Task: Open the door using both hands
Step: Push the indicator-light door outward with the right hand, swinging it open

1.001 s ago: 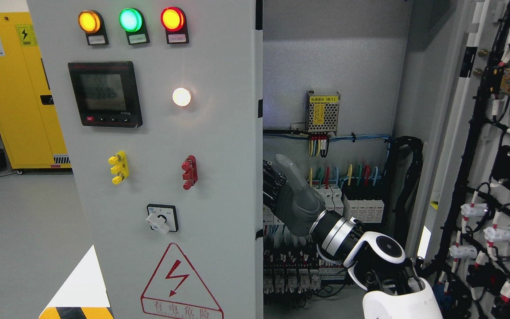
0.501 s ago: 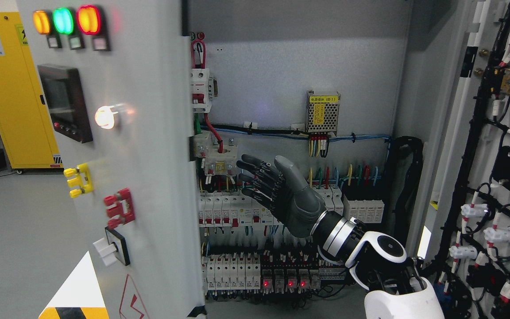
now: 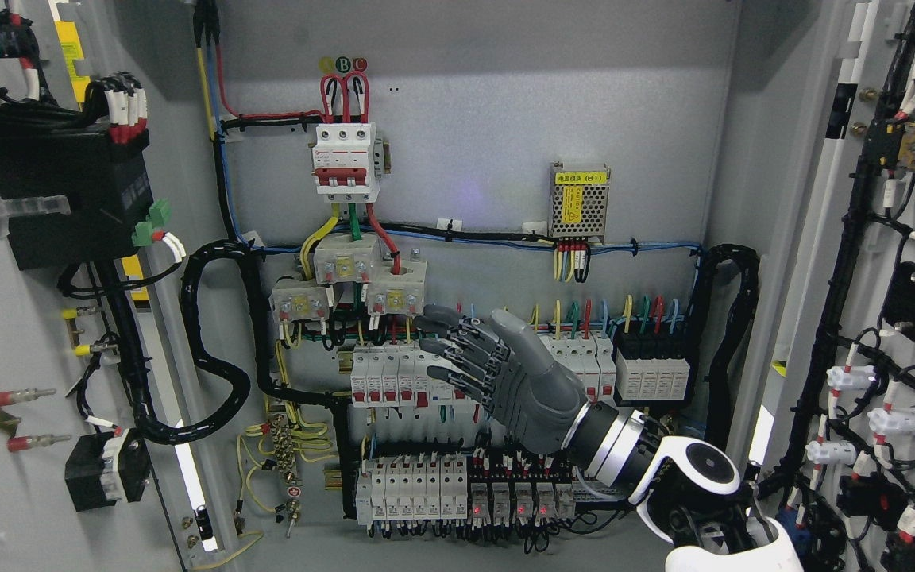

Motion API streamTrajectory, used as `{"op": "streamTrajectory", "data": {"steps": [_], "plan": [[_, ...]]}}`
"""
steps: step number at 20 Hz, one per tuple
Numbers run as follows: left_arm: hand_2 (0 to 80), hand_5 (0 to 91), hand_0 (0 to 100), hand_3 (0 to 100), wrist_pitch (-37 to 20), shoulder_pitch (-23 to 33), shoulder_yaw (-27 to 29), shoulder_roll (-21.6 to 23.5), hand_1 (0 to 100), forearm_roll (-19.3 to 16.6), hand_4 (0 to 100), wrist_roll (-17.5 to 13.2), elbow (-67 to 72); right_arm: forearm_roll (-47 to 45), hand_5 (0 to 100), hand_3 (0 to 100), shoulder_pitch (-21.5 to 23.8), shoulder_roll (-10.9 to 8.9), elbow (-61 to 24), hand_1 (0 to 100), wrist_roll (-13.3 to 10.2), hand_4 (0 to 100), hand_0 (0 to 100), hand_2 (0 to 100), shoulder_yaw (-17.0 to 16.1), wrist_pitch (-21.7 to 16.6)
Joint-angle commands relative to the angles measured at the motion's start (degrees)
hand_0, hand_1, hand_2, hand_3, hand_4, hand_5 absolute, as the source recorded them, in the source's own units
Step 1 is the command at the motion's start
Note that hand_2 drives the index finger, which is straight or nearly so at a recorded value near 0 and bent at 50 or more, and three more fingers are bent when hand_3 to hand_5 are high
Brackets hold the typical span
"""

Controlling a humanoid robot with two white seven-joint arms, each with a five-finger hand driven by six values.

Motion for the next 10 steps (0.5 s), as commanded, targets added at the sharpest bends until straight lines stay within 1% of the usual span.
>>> {"op": "streamTrajectory", "data": {"steps": [1,3,4,6,7,10], "plan": [[0.0,0.0,0,0,0.04,0.53,0.0,0.01,0,-0.01,0,-0.01,0.0,-0.36,0,0,3.28,-0.04,-6.56,12,0.86,0,20,0,7.51,-0.05],[0.0,0.0,0,0,0.04,0.53,0.0,0.01,0,-0.01,0,-0.01,0.0,-0.36,0,0,4.6,-0.3,-8.32,12,1.74,0,20,0,10.49,-0.14],[0.0,0.0,0,0,-0.05,0.53,0.0,0.01,0,-0.01,0,-0.01,0.0,-0.36,0,0,5.21,-0.3,-9.02,12,1.74,0,20,0,11.9,-0.31],[0.0,0.0,0,0,-0.05,0.53,0.0,0.01,0,-0.01,0,-0.01,0.0,-0.36,0,0,6.97,-1.0,-11.74,12,1.74,0,20,0,15.85,-0.31],[0.0,0.0,0,0,-0.05,0.53,0.0,0.09,0,-0.01,0,-0.01,0.0,-0.36,0,0,7.76,-1.01,-12.97,12,1.74,0,20,0,17.78,-0.31],[0.0,0.0,0,0,-0.05,0.53,0.0,0.09,0,-0.01,0,-0.01,0.0,-0.36,0,0,9.78,-0.83,-14.56,12,1.74,0,20,0,22.09,-0.66]]}}
